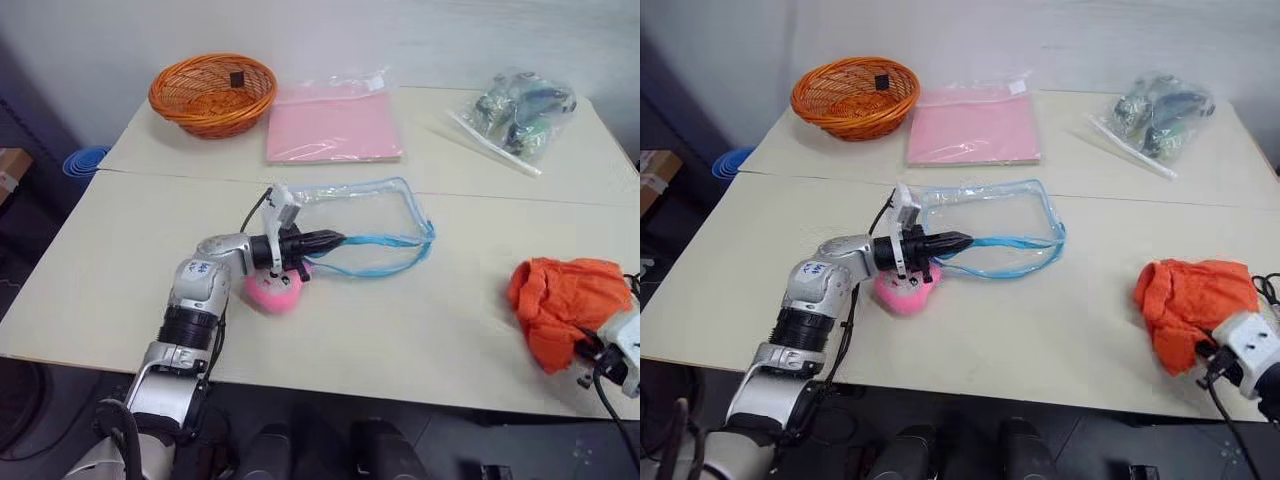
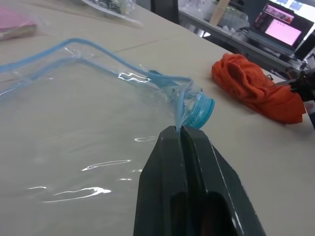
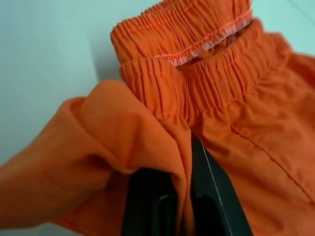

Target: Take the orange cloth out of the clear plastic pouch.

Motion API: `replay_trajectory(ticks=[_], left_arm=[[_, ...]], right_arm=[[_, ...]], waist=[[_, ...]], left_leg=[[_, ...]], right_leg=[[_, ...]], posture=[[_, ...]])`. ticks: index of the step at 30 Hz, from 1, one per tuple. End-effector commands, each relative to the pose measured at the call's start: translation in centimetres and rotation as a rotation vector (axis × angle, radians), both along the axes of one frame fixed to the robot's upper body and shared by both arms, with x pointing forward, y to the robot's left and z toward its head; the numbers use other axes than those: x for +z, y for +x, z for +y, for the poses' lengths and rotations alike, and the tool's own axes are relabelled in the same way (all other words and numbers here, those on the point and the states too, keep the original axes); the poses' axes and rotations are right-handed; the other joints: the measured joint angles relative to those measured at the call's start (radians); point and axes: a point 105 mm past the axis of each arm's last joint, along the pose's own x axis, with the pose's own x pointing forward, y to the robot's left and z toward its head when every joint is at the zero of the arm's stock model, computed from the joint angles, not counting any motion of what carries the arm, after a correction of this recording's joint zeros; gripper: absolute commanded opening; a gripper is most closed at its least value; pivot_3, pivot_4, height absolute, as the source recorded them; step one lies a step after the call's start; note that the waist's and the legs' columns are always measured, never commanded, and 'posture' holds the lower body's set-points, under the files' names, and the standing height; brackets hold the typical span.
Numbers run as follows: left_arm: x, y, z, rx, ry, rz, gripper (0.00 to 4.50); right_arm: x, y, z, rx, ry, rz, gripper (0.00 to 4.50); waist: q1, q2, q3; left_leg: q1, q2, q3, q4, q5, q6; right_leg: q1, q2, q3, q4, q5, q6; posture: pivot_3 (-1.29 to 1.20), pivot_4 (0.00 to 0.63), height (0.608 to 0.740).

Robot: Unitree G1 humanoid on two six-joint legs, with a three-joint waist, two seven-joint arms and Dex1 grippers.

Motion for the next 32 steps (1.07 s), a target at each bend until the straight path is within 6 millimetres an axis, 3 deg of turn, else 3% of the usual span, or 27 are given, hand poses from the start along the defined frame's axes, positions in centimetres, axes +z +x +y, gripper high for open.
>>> replay_trajectory(ticks=[1, 4, 9, 11, 13, 17, 19, 22, 26, 32], left_arm=[[0.5, -0.7, 0.6, -0.036, 0.067, -0.132, 0.00], [0.2, -1.2, 1.2, -0.071, 0.089, -0.184, 0.00], [0.4, -2.8, 3.3, -0.161, 0.102, -0.231, 1.29], [1.0, -3.6, 5.5, -0.169, 0.091, -0.241, 1.94], [1.4, -4.0, 7.8, -0.139, 0.102, -0.267, 2.56], [0.8, -5.1, 11.0, -0.135, 0.198, -0.287, 3.78], [0.0, -5.5, 13.5, -0.067, 0.301, -0.358, 4.35], [-2.0, -7.0, 16.0, -0.014, 0.386, -0.357, 4.44], [-4.6, -9.0, 18.1, 0.065, 0.499, -0.312, 4.44], [-4.6, -9.8, 17.5, 0.160, 0.420, -0.330, 4.44]], right_arm=[[0.8, -1.4, -1.0, -0.027, 0.033, -0.020, 0.51], [2.1, -2.2, -1.5, -0.017, 0.025, -0.042, 1.35], [5.6, -3.9, -0.7, 0.046, 0.076, -0.073, 3.05], [8.3, -4.3, 1.1, 0.135, 0.168, -0.143, 3.79], [9.2, -4.6, 2.8, 0.222, 0.171, -0.101, 4.47], [10.7, -3.9, 6.2, 0.370, 0.263, -0.089, 4.50], [9.5, -3.2, 9.3, 0.498, 0.255, -0.065, 4.50], [7.5, -2.4, 11.9, 0.590, 0.267, -0.054, 4.50], [4.9, -0.9, 13.1, 0.593, 0.262, -0.075, 4.50], [2.6, -0.6, 13.5, 0.564, 0.264, -0.100, 4.50]], waist=[[-0.001, 0.000, 0.000], [-0.001, 0.000, 0.000], [-0.002, 0.001, 0.000], [-0.007, 0.000, 0.000], [-0.016, 0.001, 0.000], [-0.021, 0.000, 0.000], [-0.027, 0.000, 0.000], [-0.026, 0.000, 0.000], [-0.015, 0.001, 0.000], [0.005, 0.000, 0.000]], left_leg=[[0.000, 0.000, 0.000, 0.000, 0.000, 0.000], [0.001, 0.000, 0.000, 0.000, 0.000, 0.000], [0.001, 0.000, 0.000, -0.001, 0.000, 0.000], [0.001, 0.000, 0.000, -0.002, 0.000, 0.000], [0.002, 0.001, 0.000, -0.002, 0.000, 0.000], [0.002, 0.002, -0.002, -0.003, 0.000, 0.000], [0.002, 0.002, -0.002, -0.002, 0.000, 0.000], [0.002, 0.002, -0.002, -0.004, 0.000, 0.000], [0.001, 0.001, -0.002, -0.009, 0.000, 0.001], [0.001, 0.001, -0.003, -0.009, -0.001, 0.001]], right_leg=[[0.000, 0.000, 0.000, 0.000, 0.000, 0.000], [0.001, 0.000, 0.000, -0.001, 0.000, 0.000], [0.001, 0.000, 0.000, -0.001, 0.000, 0.000], [0.001, 0.000, 0.000, -0.001, 0.000, 0.000], [0.002, 0.000, 0.000, -0.001, 0.000, 0.000], [0.003, 0.000, 0.000, -0.002, 0.000, -0.001], [0.003, -0.001, 0.000, -0.003, 0.000, -0.001], [0.002, -0.001, 0.000, -0.003, 0.000, -0.001], [0.000, -0.002, 0.000, -0.006, 0.000, -0.001], [0.001, -0.004, -0.001, -0.007, 0.000, -0.001]], posture=[[0.00, 0.150, 0.740], [0.00, 0.150, 0.740], [0.00, 0.150, 0.740], [0.00, 0.150, 0.740], [0.00, 0.150, 0.740], [0.00, 0.150, 0.740], [0.00, 0.150, 0.740], [0.00, 0.150, 0.740], [0.00, 0.150, 0.740], [0.00, 0.150, 0.740]])
